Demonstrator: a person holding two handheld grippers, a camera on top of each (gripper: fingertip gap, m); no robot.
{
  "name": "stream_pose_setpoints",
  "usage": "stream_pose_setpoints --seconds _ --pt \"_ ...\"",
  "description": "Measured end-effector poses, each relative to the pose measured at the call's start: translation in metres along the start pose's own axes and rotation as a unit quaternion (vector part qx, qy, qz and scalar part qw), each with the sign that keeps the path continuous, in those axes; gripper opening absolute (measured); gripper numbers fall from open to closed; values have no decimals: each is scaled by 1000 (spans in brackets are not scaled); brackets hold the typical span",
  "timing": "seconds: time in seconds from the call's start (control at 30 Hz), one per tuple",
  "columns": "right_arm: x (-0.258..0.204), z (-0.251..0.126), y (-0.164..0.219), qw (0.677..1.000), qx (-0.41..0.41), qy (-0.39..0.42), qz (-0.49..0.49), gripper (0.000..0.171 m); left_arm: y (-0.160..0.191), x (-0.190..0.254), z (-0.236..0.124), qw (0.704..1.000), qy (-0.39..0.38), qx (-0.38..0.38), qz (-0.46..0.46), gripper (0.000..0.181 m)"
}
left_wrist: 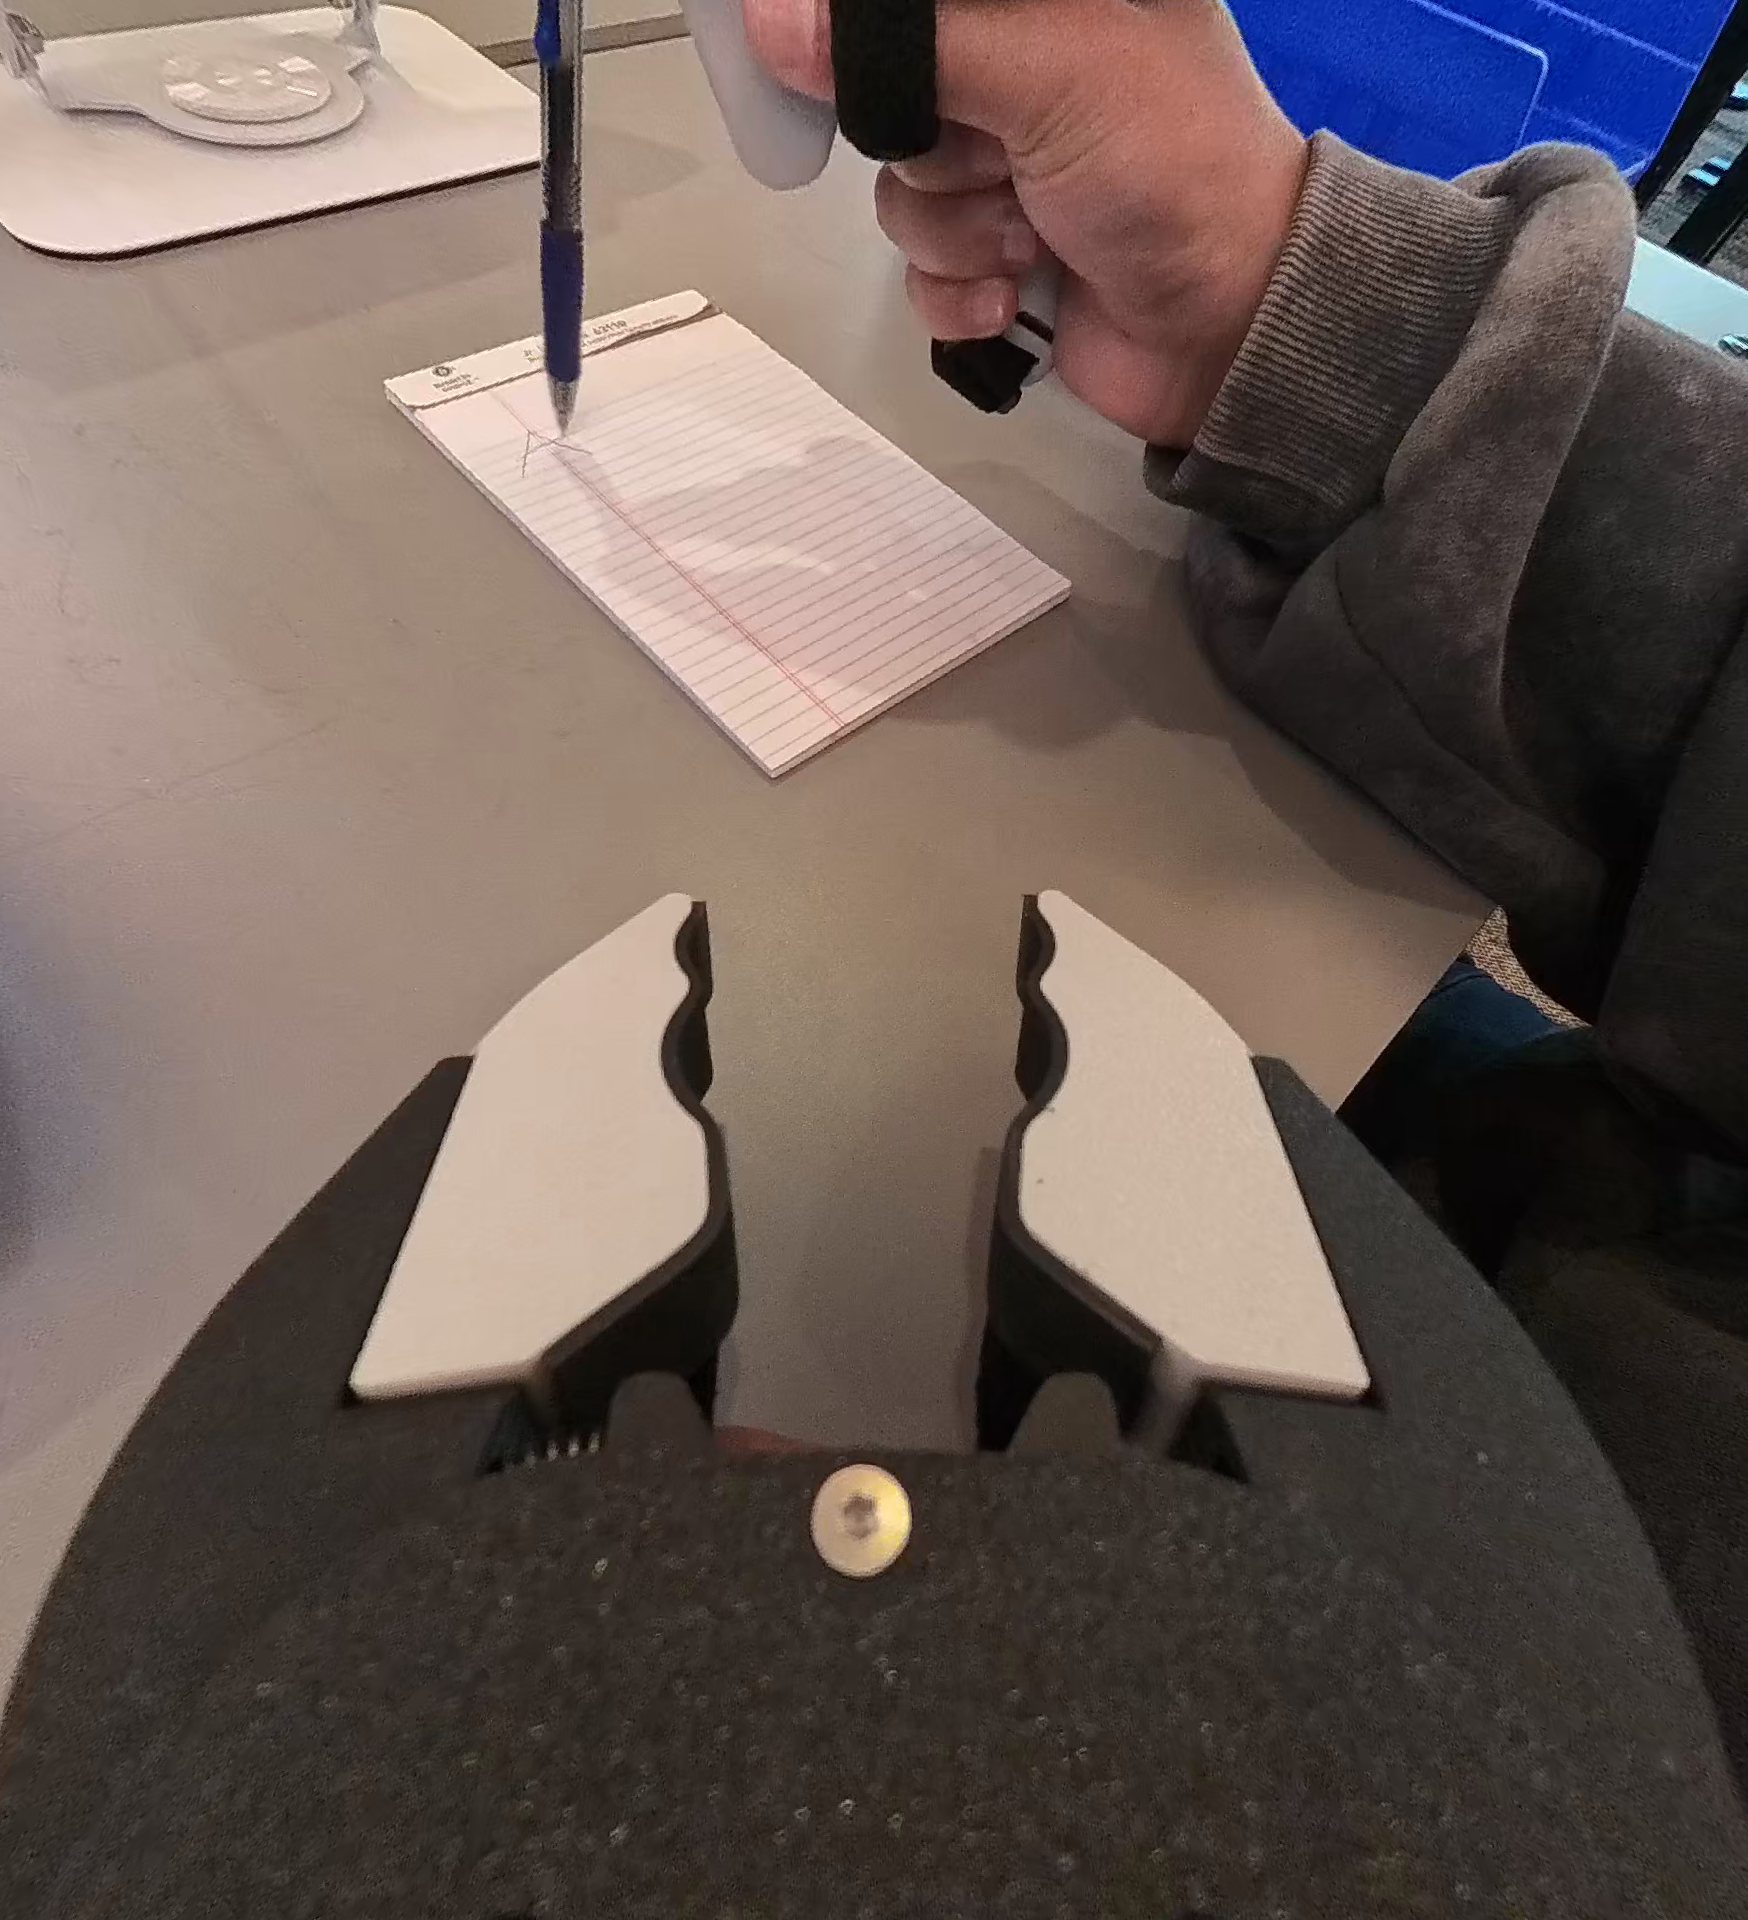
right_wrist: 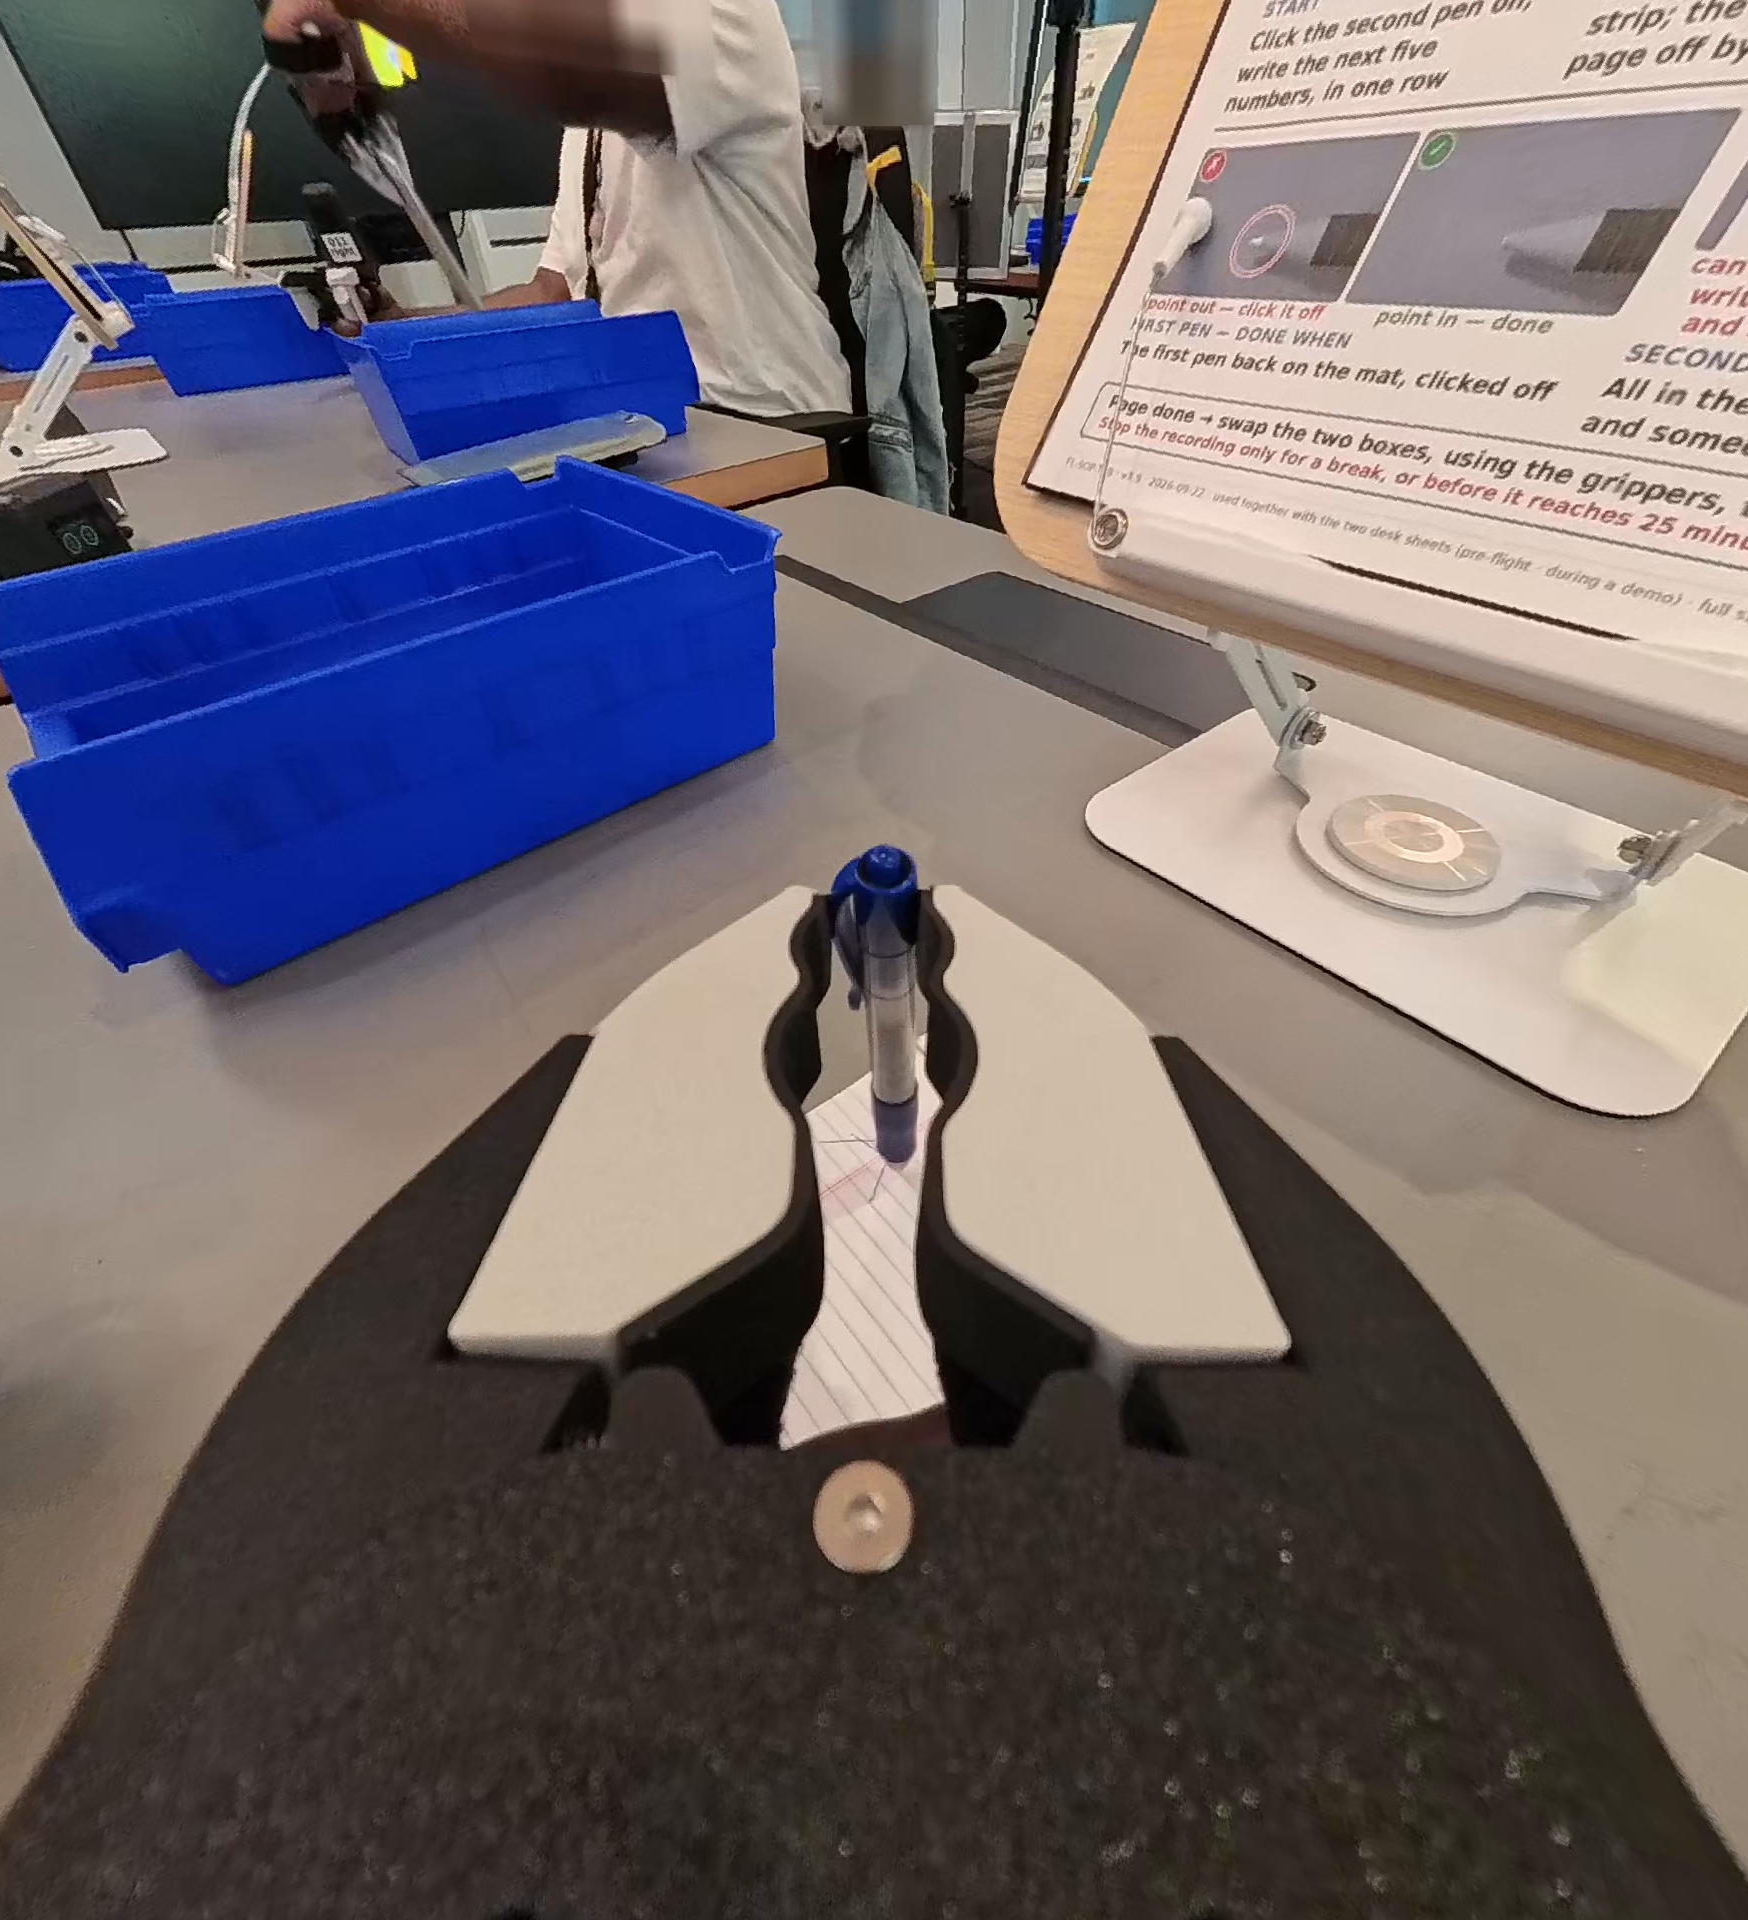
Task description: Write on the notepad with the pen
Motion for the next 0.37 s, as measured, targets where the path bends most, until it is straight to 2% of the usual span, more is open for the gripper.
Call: stream_pose_setpoints --seconds 0.17,0.37 --pt "-2 -8 -9 1000 12 7 -3 15 -1 -2 -2 1000 -5 5 -3 56" --pt "6 -11 -8 999 -14 48 -17 15 -5 -14 -9 999 -25 25 -20 58"
Point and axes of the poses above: each gripper's, where its closed fingertips meet, z out along the fingers, y out of its underside, x = y × z across the jaws, the point moved 4 cm from there along -z, back along the fingers, and after that the axes turned 10 degrees about -x, right-handed, at the moved point
